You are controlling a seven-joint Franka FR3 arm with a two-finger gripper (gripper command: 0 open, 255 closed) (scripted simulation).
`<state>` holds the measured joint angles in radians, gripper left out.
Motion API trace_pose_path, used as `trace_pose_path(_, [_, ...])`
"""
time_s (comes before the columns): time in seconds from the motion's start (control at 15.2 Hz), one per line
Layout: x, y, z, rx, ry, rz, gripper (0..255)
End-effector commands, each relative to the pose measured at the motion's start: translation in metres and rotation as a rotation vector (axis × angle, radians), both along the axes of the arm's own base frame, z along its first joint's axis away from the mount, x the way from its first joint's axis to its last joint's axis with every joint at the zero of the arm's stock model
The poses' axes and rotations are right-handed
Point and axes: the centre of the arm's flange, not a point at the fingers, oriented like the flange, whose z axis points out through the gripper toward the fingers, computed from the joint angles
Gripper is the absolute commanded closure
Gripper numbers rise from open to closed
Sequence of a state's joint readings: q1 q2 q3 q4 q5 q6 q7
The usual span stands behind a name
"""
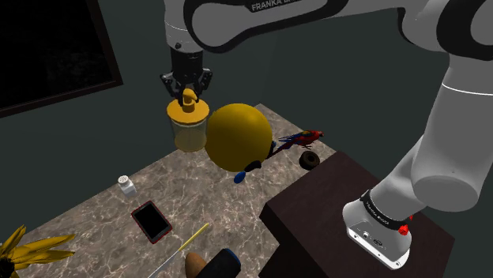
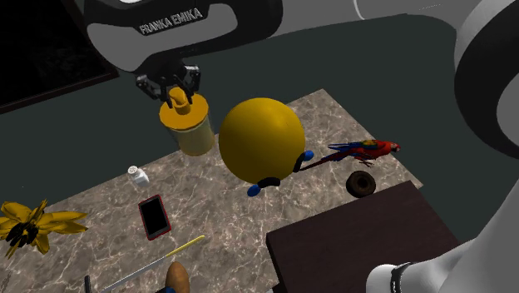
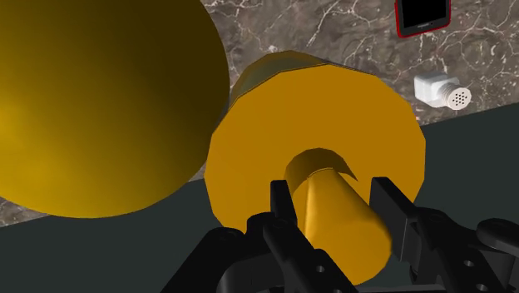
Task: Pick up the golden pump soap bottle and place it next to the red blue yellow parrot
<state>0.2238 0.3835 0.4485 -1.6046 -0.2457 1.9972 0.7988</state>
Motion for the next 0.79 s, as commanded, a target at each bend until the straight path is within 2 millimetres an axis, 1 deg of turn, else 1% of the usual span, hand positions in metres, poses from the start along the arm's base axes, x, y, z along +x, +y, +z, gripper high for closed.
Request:
trace_pose_path(0.0, [0.000,0.000,0.012,0.000,0.000,0.000,255])
trace_pose_path(0.73, [0.000,0.000,0.070,0.000,0.000,0.000,255])
